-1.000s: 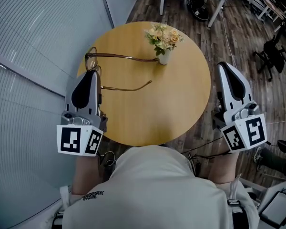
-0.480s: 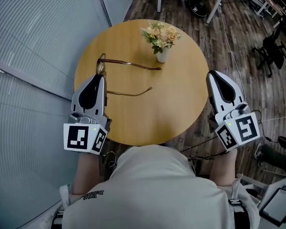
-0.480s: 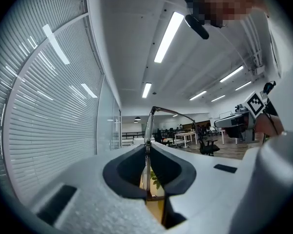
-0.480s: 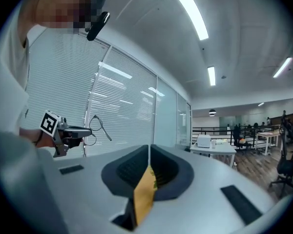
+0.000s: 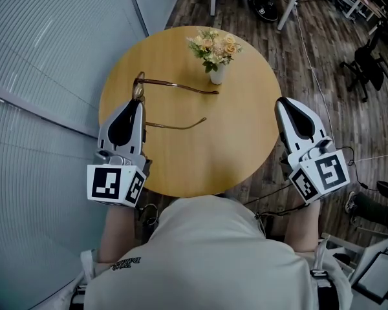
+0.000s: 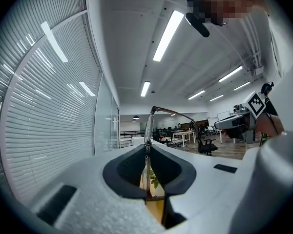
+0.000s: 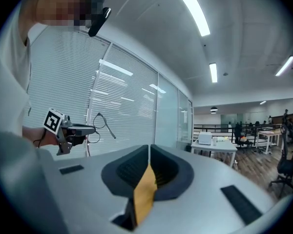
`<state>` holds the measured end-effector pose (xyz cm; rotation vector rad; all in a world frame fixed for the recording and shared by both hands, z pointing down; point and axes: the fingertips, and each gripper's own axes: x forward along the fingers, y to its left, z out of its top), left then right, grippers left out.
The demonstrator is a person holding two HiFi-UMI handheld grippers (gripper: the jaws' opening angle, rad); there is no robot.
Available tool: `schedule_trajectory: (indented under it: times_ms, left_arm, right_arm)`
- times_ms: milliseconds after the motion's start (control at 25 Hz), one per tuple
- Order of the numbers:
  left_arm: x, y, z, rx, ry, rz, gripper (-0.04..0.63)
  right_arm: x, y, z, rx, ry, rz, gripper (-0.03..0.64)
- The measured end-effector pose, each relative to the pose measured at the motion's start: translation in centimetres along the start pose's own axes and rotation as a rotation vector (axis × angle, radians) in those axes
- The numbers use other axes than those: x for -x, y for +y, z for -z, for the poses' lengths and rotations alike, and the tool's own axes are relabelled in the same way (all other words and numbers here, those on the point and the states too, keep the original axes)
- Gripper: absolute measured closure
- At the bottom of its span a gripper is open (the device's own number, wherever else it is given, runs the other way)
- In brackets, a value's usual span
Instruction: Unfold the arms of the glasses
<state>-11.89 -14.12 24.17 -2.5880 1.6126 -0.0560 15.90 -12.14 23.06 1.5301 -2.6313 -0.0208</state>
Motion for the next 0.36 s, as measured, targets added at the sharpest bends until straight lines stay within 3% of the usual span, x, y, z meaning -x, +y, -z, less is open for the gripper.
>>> schedule_trajectory:
  times_ms: [360]
  left_arm:
    - [-0.41, -0.35, 0.91, 0.015, 0.019, 0.009, 0.552]
  right_arm:
    - [-0.06, -0.27, 0.30, -0.015, 0.005, -0.001, 0.580]
